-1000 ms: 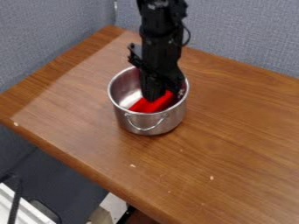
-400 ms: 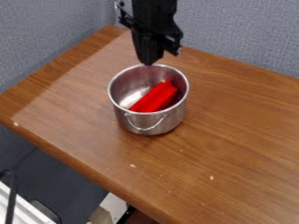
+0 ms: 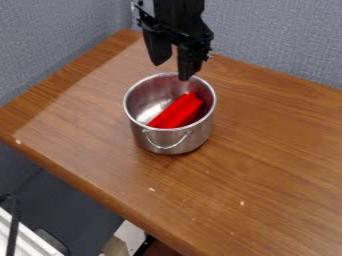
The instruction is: Move the red object from the metal pot to the table
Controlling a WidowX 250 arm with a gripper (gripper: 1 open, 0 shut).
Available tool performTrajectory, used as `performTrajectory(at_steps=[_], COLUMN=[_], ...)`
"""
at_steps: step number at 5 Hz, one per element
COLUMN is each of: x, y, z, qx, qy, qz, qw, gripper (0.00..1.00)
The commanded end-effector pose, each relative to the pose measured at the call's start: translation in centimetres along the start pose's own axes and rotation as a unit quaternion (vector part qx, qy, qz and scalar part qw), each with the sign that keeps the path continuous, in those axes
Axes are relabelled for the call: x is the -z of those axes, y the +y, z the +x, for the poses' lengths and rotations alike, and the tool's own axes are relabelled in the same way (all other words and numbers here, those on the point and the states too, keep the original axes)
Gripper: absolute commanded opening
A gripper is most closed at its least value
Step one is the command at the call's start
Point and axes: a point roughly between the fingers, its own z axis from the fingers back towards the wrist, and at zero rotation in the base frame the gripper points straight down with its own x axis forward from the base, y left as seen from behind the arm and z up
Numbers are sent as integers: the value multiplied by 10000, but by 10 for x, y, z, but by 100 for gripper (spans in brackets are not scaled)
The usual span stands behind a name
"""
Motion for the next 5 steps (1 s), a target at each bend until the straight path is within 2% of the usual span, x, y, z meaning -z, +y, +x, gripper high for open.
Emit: performTrajectory(at_steps=[1,3,5], x=[-1,21,42], y=[-2,-2,-2], z=[-1,-1,0], qx=[-10,30,47], qy=[-40,89,81], qz=[-21,75,155], qw=[10000,9999,9998], gripper=[100,100,100])
